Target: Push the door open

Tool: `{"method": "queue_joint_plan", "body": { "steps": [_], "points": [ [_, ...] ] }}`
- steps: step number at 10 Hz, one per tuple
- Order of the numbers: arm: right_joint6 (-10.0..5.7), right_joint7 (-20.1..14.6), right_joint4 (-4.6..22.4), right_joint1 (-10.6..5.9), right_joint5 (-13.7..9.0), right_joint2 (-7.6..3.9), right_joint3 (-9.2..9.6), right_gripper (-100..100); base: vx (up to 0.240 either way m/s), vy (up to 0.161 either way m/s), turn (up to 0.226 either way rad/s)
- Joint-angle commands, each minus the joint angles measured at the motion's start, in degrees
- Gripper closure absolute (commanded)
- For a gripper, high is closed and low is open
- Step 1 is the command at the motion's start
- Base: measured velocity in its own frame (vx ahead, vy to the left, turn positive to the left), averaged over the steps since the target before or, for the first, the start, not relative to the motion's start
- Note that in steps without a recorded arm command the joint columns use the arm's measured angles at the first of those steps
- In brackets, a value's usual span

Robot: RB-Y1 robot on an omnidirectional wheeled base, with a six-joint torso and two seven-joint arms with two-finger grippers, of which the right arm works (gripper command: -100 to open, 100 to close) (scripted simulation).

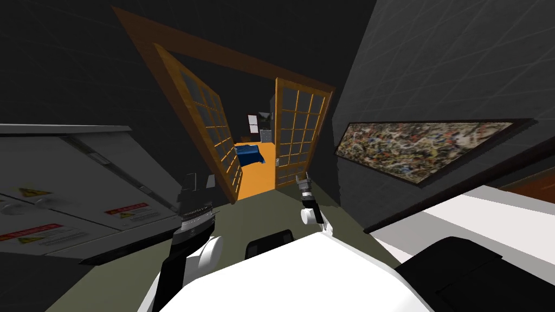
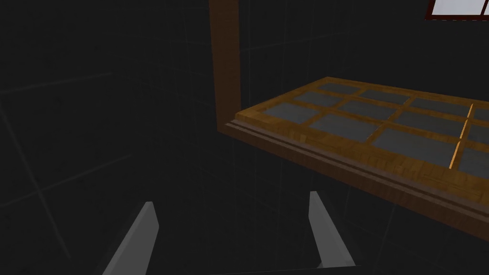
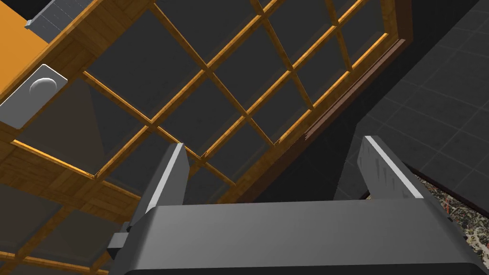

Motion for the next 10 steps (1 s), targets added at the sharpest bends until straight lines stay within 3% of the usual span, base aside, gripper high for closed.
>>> {"method": "queue_joint_plan", "body": {
  "steps": [1,10],
  "points": [
    [-0.61,-1.6,1.6,-0.32,-0.7,0.07,0.24,-100,0.077,-0.054,0.125],
    [-3.85,-10.1,12.5,-3.83,-4.5,0.27,1.0,-100,0.082,-0.055,0.123]
  ]
}}
